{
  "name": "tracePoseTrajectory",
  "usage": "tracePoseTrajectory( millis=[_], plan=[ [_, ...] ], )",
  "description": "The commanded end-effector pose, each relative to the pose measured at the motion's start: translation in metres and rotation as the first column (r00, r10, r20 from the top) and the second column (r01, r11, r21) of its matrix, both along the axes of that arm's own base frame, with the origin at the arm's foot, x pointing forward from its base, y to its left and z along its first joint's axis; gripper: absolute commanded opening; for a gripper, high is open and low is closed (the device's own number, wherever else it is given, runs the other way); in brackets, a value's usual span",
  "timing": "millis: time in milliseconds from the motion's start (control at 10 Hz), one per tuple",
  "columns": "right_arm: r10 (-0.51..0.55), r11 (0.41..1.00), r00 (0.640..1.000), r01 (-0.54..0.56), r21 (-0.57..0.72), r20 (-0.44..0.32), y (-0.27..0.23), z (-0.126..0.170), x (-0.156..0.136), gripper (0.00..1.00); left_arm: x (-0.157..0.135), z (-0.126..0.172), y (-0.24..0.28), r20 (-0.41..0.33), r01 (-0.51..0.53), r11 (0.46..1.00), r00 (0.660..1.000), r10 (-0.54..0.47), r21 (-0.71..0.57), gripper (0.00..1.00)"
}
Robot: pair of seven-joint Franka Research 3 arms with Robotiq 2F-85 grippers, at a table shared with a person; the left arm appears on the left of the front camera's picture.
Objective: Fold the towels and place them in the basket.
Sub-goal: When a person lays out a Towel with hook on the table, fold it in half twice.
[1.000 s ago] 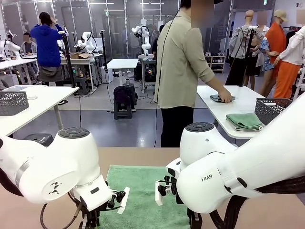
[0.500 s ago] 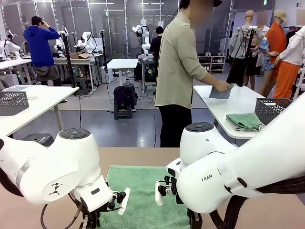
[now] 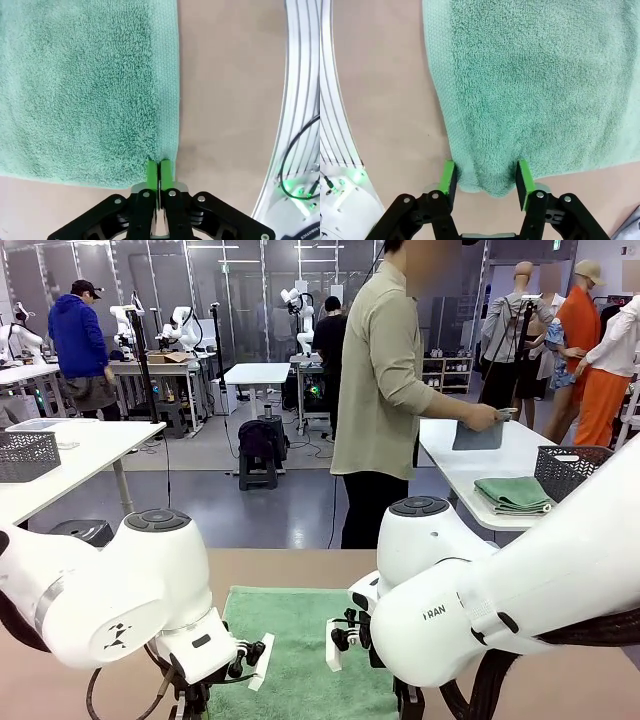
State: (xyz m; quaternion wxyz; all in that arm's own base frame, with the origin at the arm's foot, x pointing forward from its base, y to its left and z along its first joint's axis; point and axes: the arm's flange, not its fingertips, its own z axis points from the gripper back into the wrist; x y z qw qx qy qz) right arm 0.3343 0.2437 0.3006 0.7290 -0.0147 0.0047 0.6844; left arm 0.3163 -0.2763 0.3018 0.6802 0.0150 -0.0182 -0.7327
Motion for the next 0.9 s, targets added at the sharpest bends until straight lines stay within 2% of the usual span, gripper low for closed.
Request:
tracePoseTrajectory(
  millis=[0,200,300,800],
  plan=[
    [-0.001,1.000,1.000,0.001,0.019,0.006,-0.048,-0.014,-0.063,0.61,-0.016,-0.005,0.011,0.000,-0.009,1.000,1.000,0.009,0.001,0.00],
    [0.001,1.000,1.000,-0.001,0.024,-0.008,-0.048,-0.013,-0.063,0.61,-0.015,0.005,0.012,0.005,-0.006,1.000,1.000,0.006,-0.010,0.00],
    [0.001,1.000,1.000,-0.001,0.024,0.001,-0.048,-0.012,-0.063,0.41,-0.014,0.011,0.013,0.011,-0.008,1.000,1.000,0.008,-0.014,0.00],
    [-0.003,0.999,1.000,0.003,0.038,0.010,-0.047,-0.008,-0.065,0.41,-0.014,0.033,0.018,0.029,-0.017,0.999,0.999,0.018,-0.032,0.00]
  ],
)
